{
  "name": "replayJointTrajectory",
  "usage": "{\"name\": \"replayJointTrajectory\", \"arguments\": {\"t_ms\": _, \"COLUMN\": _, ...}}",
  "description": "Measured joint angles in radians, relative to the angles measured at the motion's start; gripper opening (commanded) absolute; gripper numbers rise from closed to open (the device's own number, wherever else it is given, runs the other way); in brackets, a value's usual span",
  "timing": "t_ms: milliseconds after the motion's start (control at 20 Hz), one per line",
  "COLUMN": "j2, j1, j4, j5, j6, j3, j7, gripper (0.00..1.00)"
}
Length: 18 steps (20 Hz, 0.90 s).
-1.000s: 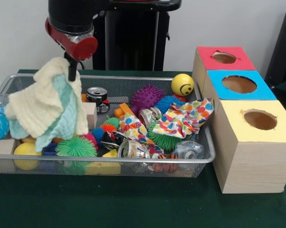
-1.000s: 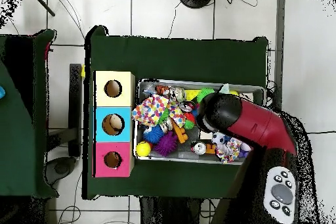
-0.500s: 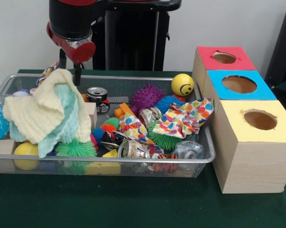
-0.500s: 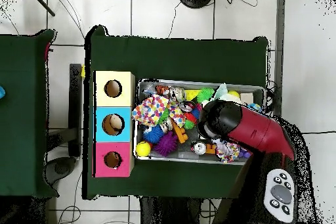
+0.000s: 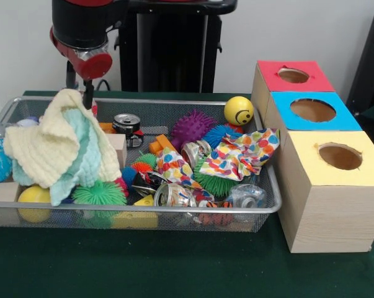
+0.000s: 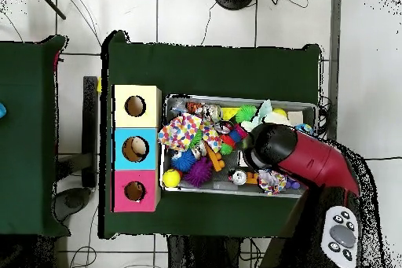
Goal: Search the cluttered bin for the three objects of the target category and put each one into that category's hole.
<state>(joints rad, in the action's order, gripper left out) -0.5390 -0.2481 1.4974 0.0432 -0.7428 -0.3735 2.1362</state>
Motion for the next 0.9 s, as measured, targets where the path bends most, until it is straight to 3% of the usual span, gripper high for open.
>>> {"name": "replayJointTrajectory", "arguments": {"t_ms": 350, "j2": -0.005, "j1": 0.033, "j4": 0.02, "j5": 0.023, "j6": 0.0, "j3": -0.027, "j7": 0.001, "gripper": 1.0}}
{"name": "replayJointTrajectory", "arguments": {"t_ms": 900, "j2": -0.031, "j1": 0.103, "j4": 0.118, "j5": 0.178, "j6": -0.026, "j3": -0.04, "j7": 0.008, "gripper": 1.0}}
